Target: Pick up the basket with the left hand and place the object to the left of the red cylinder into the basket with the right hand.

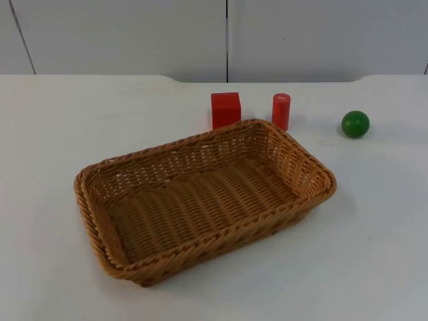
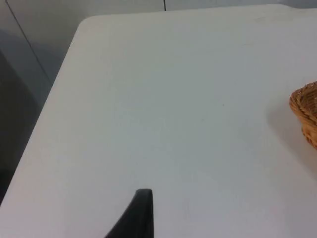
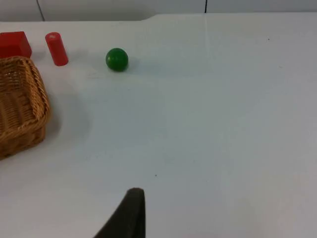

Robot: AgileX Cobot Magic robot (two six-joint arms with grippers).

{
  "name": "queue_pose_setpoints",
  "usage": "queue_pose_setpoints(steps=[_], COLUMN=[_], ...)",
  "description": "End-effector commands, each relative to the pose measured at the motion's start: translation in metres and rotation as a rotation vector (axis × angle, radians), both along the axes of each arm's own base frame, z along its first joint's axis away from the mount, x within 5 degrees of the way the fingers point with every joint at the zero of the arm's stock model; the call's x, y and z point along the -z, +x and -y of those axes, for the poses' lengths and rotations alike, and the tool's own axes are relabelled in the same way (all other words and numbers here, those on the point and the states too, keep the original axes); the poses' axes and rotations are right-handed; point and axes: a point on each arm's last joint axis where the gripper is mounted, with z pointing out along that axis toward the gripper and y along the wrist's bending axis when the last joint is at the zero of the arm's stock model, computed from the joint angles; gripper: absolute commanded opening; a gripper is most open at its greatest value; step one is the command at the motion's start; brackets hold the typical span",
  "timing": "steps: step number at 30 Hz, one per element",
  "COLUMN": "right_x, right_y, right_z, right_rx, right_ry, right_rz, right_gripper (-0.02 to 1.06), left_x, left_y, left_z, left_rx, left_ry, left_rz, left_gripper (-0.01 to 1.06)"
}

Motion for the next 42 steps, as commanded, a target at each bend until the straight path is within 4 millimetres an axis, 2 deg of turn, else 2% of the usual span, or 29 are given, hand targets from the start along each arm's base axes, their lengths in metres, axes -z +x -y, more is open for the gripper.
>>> queue_pose_setpoints(steps=[1, 4, 7, 8, 12, 13, 16, 18, 19, 22, 27, 34, 42], right_x=[-0.006, -0.015, -0.033, -0.033, -0.052, -0.052, -0.057, -0.053, -0.053, -0.043, -0.028, -0.013, -0.009], right_y=[-0.001, -0.001, 0.011, 0.011, 0.039, 0.039, 0.067, 0.087, 0.087, 0.116, 0.14, 0.158, 0.163], right_z=[0.0, 0.0, 0.0, 0.0, 0.0, 0.0, 0.0, 0.0, 0.0, -0.001, -0.001, -0.002, -0.002], right_rx=[0.006, 0.004, 0.0, 0.0, -0.011, -0.011, -0.024, -0.027, -0.027, -0.031, -0.033, -0.038, -0.038], right_ry=[-0.003, -0.001, -0.007, -0.007, -0.024, -0.024, -0.043, -0.042, -0.042, -0.039, -0.032, -0.003, -0.002], right_rz=[0.04, 0.071, 0.075, 0.075, 0.031, 0.031, -0.006, -0.059, -0.059, -0.168, -0.286, -0.388, -0.412], right_gripper=[1.05, 1.05, 1.05, 1.05, 1.05, 1.05, 1.05, 1.05, 1.05, 1.05, 1.05, 1.05, 1.05], left_x=[-0.001, -0.008, -0.021, -0.021, -0.031, -0.031, -0.035, -0.035, -0.035, -0.025, -0.009, 0.015, 0.02], left_y=[0.001, 0.006, 0.019, 0.019, 0.048, 0.048, 0.073, 0.091, 0.091, 0.119, 0.146, 0.174, 0.179], left_z=[0.001, 0.002, 0.005, 0.005, 0.006, 0.006, 0.006, 0.007, 0.007, 0.009, 0.009, 0.009, 0.009], left_rx=[0.004, 0.012, 0.032, 0.032, 0.041, 0.041, 0.042, 0.046, 0.046, 0.047, 0.037, 0.022, 0.019], left_ry=[-0.009, -0.019, -0.051, -0.051, -0.074, -0.074, -0.086, -0.111, -0.111, -0.159, -0.174, -0.2, -0.208], left_rz=[0.015, 0.021, 0.011, 0.011, -0.036, -0.036, -0.08, -0.138, -0.138, -0.234, -0.348, -0.467, -0.491], left_gripper=[1.05, 1.05, 1.05, 1.05, 1.05, 1.05, 1.05, 1.05, 1.05, 1.05, 1.05, 1.05, 1.05])
